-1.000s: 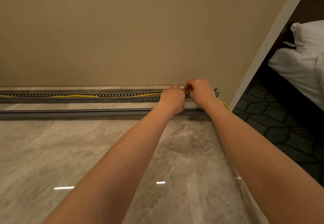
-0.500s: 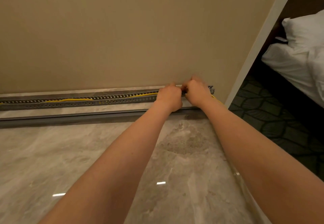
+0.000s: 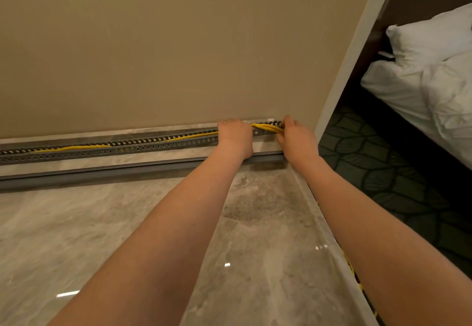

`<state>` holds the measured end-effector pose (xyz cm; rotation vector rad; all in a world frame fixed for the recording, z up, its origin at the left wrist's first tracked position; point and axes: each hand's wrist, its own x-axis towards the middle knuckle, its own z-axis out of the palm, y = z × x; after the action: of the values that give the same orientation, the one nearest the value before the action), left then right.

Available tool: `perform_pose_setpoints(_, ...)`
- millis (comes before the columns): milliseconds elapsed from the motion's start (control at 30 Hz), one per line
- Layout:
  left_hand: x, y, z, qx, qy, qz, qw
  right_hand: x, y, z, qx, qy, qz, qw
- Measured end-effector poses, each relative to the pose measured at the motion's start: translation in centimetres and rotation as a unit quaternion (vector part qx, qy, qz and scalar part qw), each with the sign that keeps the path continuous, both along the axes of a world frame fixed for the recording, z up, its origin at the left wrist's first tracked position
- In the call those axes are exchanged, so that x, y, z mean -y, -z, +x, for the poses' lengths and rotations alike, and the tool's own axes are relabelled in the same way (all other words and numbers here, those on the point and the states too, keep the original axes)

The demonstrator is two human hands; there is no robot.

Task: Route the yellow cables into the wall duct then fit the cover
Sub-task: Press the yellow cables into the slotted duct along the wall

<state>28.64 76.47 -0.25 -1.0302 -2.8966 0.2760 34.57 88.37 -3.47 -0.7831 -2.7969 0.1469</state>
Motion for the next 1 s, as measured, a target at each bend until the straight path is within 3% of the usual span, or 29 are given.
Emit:
perform_pose_setpoints(200, -0.4, -0.2, 0.1, 0.013, -0.012, 0.005, 1.0, 0.3, -0.3, -0.5, 0.025, 0.004, 0.072, 0.997)
perform_pose_setpoints(333, -0.3, -0.2, -0.1, 0.006, -0.017, 0.002, 1.0, -0.3, -1.1, -1.0, 0.061, -0.052, 0.255, 0.964)
perform_pose_setpoints(433, -0.3, -0.1, -0.2, 0.008, -0.019, 0.006, 1.0, -1.2, -1.6, -0.8, 0.111, -0.115, 0.219, 0.962)
perform_pose_setpoints(733, 0.3, 0.2, -0.5, 0.023, -0.013, 0.023, 0.999, -1.3, -3.6, -0.9, 0.18, -0.175, 0.268, 0.93)
perform_pose_setpoints(1000, 0.5, 0.2, -0.3, 0.028, -0.013, 0.032, 0.999, -1.3, -4.3, -1.5, 0.154, -0.145, 0.197, 0.957)
